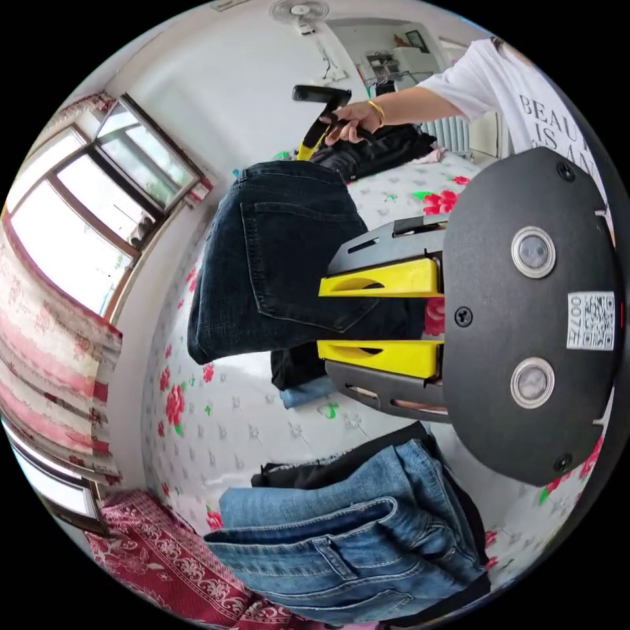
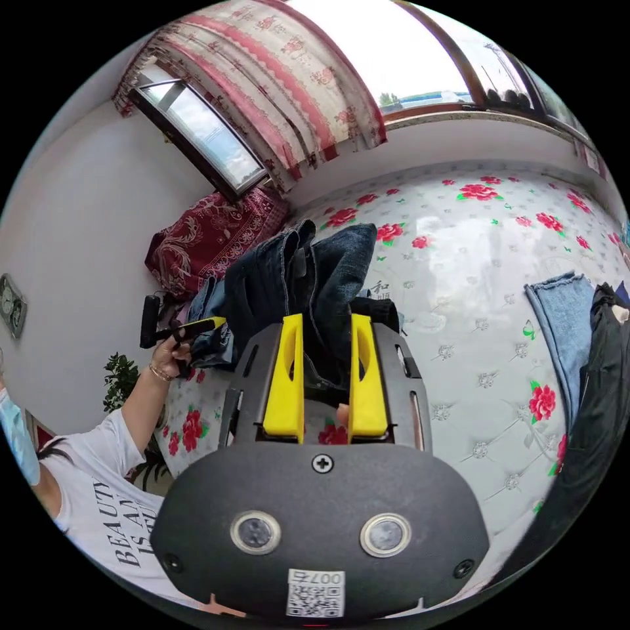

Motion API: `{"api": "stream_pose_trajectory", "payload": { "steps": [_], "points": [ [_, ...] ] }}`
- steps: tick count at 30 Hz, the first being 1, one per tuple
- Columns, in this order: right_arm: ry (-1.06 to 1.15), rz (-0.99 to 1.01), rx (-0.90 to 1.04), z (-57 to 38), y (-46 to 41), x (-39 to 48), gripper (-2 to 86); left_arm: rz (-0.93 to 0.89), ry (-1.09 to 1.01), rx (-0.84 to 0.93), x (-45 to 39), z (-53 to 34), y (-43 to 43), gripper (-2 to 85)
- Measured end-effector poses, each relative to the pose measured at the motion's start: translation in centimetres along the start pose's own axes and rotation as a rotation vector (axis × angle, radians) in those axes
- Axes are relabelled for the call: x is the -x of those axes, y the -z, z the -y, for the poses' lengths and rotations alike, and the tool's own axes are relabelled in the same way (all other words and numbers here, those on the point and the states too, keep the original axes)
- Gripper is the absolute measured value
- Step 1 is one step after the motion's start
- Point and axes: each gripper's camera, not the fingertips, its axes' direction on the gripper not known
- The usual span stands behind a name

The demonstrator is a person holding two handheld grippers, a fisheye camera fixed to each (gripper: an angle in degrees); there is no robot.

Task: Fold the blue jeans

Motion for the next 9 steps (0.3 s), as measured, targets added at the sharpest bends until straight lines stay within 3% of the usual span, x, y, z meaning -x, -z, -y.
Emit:
{"api": "stream_pose_trajectory", "payload": {
  "steps": [4, 7, 9],
  "points": [
    [-0.007, -0.132, 0.098, -9.4, -3.7, -1.8, 7.9, 0.102, -0.084, 0.0, -3.2, -10.1, -3.7, 8.9],
    [-0.06, -0.363, 0.229, -20.4, -4.6, -3.6, 8.0, 0.261, -0.188, 0.153, -7.5, -21.2, -7.3, 8.3],
    [-0.098, -0.661, 0.232, -27.6, -1.2, -4.6, 7.2, 0.373, -0.23, 0.289, -10.5, -28.0, -8.2, 6.2]
  ]
}}
